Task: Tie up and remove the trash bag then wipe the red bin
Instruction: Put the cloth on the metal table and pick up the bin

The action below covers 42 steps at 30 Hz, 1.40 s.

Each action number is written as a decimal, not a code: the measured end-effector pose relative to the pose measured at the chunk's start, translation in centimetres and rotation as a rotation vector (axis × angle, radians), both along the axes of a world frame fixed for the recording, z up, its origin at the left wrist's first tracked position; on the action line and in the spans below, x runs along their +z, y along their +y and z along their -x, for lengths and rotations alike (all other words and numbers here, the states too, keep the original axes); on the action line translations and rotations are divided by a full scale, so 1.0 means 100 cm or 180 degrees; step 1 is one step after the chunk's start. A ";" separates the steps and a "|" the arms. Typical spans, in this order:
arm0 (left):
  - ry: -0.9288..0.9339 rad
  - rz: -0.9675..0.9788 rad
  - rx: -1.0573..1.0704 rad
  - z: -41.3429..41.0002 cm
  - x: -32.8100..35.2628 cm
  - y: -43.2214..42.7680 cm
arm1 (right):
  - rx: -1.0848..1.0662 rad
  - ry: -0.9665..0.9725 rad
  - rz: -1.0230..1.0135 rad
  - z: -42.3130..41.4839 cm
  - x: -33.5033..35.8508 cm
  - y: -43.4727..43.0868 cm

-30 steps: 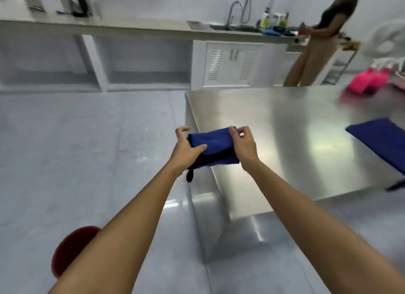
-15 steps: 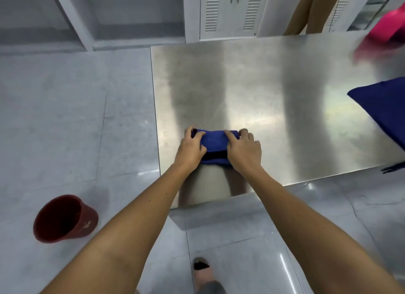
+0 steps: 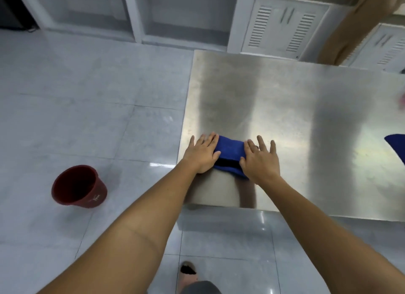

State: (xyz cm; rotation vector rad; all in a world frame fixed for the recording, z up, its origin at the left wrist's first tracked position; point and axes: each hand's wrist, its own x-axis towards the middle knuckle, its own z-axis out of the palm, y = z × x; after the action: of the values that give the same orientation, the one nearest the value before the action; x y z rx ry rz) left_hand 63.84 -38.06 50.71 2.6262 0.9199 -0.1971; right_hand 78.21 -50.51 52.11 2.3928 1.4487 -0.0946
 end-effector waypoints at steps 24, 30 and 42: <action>0.0239 -0.1114 0.3271 0.473 0.169 0.130 | 0.2310 0.1329 -0.1086 0.404 0.139 0.294; 0.0280 -0.0772 0.3418 0.514 0.119 0.145 | 0.2478 0.1424 -0.0746 0.461 0.098 0.328; 0.0467 -0.0059 0.3439 0.559 -0.075 0.278 | 0.2352 0.1481 0.0210 0.509 -0.090 0.486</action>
State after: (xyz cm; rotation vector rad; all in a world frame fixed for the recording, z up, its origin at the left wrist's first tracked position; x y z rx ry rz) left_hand 7.96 -10.22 43.26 1.7833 2.1970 -0.0899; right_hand 27.31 -1.90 43.15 1.6990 2.3972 -0.5245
